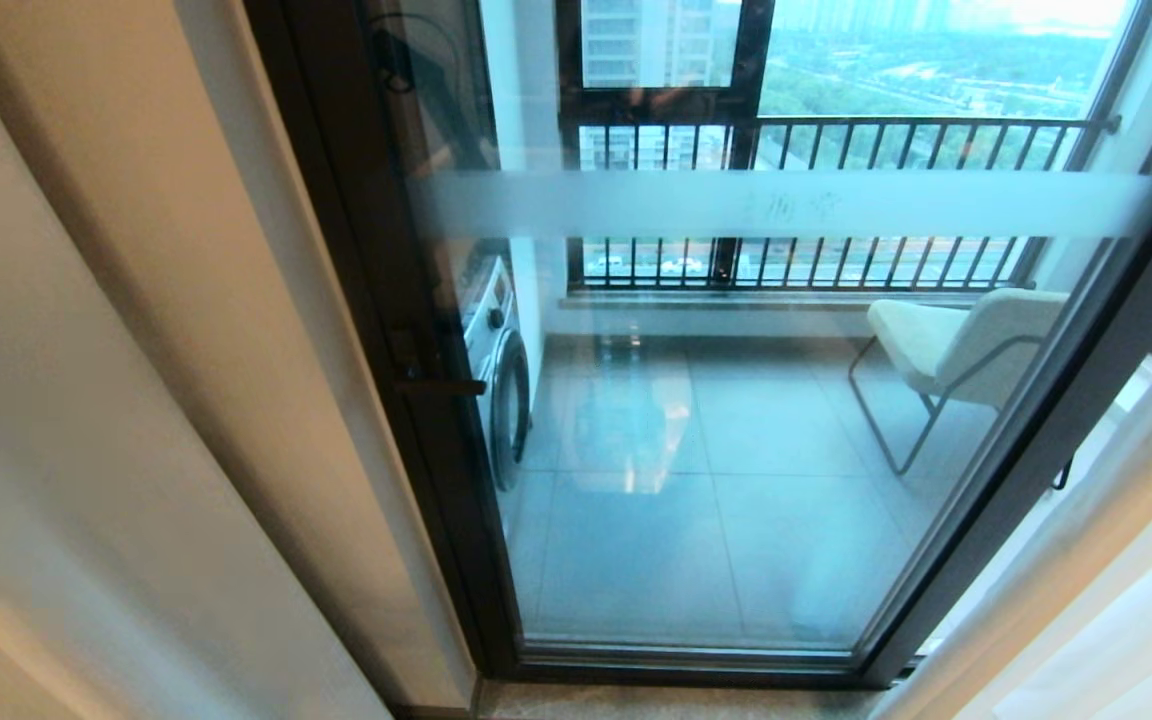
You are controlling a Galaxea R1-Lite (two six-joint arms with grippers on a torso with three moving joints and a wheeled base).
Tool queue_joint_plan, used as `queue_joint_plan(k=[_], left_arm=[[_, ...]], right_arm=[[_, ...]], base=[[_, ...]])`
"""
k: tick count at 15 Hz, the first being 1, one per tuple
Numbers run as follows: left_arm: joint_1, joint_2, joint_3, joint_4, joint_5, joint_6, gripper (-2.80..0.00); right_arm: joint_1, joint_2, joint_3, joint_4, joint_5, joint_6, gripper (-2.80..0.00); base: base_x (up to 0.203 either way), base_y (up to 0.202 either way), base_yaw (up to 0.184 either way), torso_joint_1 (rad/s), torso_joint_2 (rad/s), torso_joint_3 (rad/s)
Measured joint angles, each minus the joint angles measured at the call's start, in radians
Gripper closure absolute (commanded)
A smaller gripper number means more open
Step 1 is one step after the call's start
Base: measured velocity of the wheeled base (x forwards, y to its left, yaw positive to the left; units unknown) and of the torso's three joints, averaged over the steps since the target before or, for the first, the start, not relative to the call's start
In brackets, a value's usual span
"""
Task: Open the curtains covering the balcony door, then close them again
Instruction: Pull the inner curtains open on both sides
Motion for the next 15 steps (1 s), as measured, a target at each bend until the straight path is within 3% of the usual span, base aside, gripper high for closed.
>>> queue_joint_plan(k=[4,10,15], left_arm=[[-0.045,0.025,-0.060,0.018,-0.029,-0.018,0.00],[-0.144,0.029,-0.186,0.018,-0.136,-0.039,0.00],[-0.188,0.020,-0.229,0.015,-0.143,-0.034,0.00]], right_arm=[[0.000,0.000,0.000,0.000,0.000,0.000,0.00],[0.000,0.000,0.000,0.000,0.000,0.000,0.00],[0.000,0.000,0.000,0.000,0.000,0.000,0.00]], base=[[0.000,0.000,0.000,0.000,0.00,0.000],[0.000,0.000,0.000,0.000,0.00,0.000],[0.000,0.000,0.000,0.000,0.00,0.000]])
